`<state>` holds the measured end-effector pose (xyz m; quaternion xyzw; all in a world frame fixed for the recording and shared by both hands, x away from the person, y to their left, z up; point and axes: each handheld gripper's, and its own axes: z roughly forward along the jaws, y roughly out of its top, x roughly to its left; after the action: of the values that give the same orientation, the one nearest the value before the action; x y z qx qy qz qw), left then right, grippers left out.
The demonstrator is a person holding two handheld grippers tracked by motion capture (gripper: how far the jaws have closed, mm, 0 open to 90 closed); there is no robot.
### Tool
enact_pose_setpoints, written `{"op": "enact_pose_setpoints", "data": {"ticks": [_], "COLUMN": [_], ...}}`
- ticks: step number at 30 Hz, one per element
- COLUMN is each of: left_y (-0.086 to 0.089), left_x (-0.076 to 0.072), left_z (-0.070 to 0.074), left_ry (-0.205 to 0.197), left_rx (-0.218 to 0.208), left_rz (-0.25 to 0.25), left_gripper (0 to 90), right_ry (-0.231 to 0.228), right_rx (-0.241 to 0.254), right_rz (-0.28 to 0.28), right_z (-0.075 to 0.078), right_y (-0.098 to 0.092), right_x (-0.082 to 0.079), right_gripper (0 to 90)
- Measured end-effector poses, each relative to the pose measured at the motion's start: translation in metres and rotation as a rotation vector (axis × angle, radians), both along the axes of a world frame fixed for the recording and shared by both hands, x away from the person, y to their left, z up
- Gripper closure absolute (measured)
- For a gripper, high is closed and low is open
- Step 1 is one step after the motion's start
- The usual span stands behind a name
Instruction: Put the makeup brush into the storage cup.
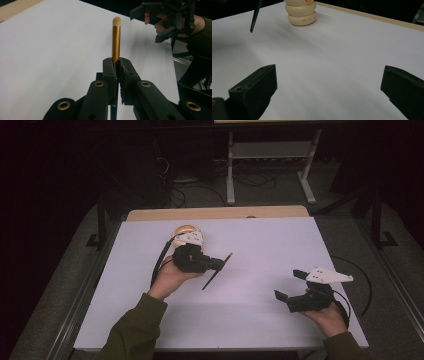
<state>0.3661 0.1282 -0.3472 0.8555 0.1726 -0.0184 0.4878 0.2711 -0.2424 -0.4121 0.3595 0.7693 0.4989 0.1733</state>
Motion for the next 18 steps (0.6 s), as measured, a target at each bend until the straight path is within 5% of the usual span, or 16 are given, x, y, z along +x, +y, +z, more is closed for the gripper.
{"op": "enact_pose_setpoints", "data": {"ticks": [18], "left_y": [0.027], "left_x": [0.005], "left_z": [0.014], "left_ry": [-0.034], "left_rx": [-0.065], "left_rz": [0.070], "left_gripper": [84.3], "right_ry": [0.004], "right_rx": [0.004], "right_rz": [0.007], "right_z": [-0.002], "right_y": [0.001], "right_x": [0.000], "right_gripper": [0.0]}}
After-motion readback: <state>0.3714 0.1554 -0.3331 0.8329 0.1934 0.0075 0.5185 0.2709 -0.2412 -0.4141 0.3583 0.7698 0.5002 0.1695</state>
